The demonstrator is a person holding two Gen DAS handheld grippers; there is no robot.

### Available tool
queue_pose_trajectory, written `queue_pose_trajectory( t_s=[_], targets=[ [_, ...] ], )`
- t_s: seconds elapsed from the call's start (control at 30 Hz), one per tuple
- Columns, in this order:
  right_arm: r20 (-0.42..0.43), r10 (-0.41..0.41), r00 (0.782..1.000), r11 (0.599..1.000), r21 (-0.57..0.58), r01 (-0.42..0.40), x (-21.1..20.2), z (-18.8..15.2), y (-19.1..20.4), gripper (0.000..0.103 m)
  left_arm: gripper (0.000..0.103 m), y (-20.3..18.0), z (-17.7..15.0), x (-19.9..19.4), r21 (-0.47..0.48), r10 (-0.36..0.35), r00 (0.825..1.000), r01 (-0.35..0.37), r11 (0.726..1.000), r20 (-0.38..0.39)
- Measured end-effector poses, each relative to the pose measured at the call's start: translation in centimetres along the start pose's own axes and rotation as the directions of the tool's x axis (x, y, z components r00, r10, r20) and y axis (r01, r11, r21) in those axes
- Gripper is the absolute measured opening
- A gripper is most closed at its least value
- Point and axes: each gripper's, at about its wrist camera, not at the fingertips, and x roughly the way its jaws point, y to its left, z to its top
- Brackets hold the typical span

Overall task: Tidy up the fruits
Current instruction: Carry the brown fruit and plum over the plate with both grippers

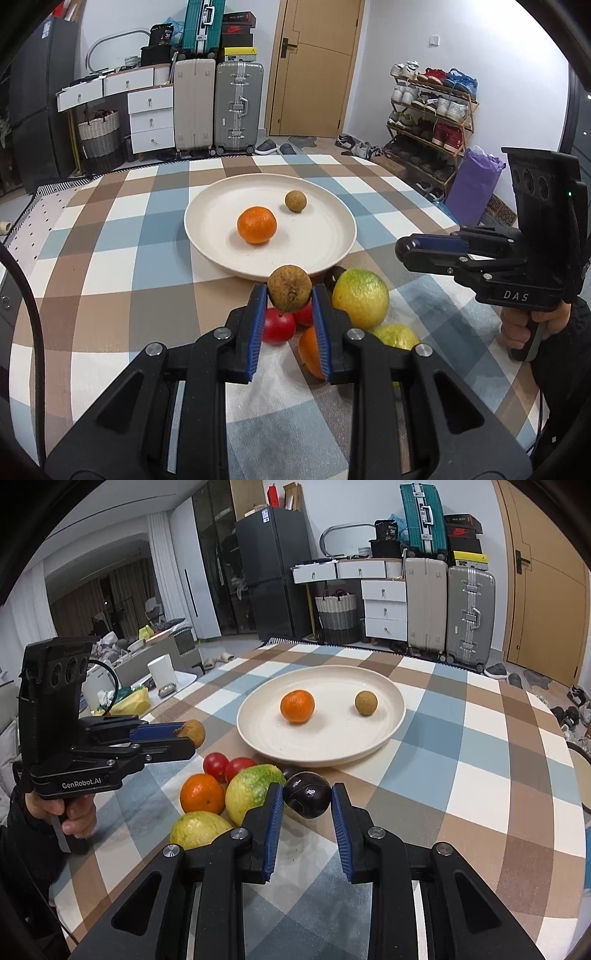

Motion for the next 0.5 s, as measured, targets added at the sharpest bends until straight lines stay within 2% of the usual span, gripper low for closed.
queue_pose_trajectory(
  t_s=[0.5],
  targets=[
    [0.054, -0.080, 0.995, 0.995, 0.066, 0.077, 0.0, 2.8, -0.7, 0.027, 0.022, 1.0, 3.0, 0.5, -0.035, 0.037, 0.997, -0.035, 0.999, 0.069]
  ],
)
